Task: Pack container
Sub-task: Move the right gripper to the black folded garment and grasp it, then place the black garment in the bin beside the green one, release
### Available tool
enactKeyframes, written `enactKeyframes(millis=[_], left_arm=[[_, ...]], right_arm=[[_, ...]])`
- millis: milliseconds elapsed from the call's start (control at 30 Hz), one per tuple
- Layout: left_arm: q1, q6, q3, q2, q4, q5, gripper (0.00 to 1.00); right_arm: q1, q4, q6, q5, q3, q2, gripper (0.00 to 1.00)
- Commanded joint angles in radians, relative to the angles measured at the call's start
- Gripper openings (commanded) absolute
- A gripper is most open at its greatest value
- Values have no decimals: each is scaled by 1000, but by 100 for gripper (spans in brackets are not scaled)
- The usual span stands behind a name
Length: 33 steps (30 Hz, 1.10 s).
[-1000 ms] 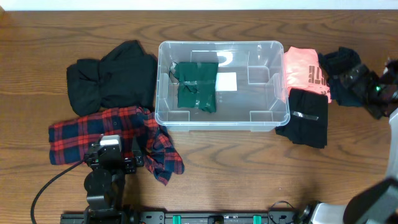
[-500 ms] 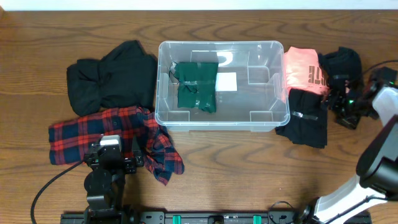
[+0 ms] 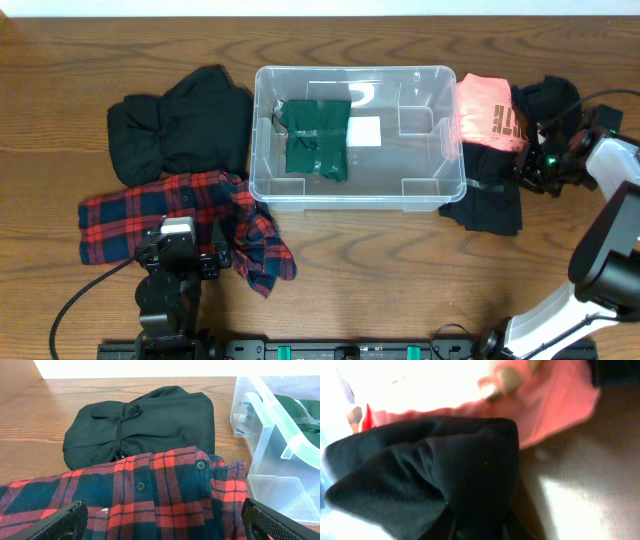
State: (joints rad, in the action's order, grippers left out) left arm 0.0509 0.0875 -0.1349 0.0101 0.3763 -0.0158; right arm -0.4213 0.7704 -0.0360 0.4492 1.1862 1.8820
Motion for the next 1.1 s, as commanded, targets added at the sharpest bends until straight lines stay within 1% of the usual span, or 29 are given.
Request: enactKeyframes(millis=[0, 33, 200, 333, 433, 500, 600, 767, 967, 1067], left_arm=[[5, 17, 23, -7, -1, 8, 98], [5, 17, 23, -7, -1, 8, 98], [5, 17, 23, -7, -1, 8, 98], [5, 17, 23, -7, -1, 8, 98], [5, 17, 23, -7, -1, 8, 98], [5, 17, 23, -7, -1, 8, 98], [5, 17, 23, -7, -1, 8, 98], [5, 17, 23, -7, -1, 8, 98], [5, 17, 23, -7, -1, 8, 98], [5, 17, 23, -7, -1, 8, 98]], right_arm=[[10, 27, -22, 18, -14, -148, 6], [10, 36, -36, 33, -14, -194, 2], [22, 86, -87, 86, -14, -472, 1], [64, 79, -126, 139, -14, -678, 1], [123, 56, -170, 163, -14, -783, 1], [184, 41, -212, 162, -14, -818, 1], [301, 0, -275, 159, -17, -819, 1], [509, -171, -521, 68, -24, -713, 1], [617, -374, -729, 40, -24, -496, 1], [638, -424, -772, 40, -24, -376, 1]])
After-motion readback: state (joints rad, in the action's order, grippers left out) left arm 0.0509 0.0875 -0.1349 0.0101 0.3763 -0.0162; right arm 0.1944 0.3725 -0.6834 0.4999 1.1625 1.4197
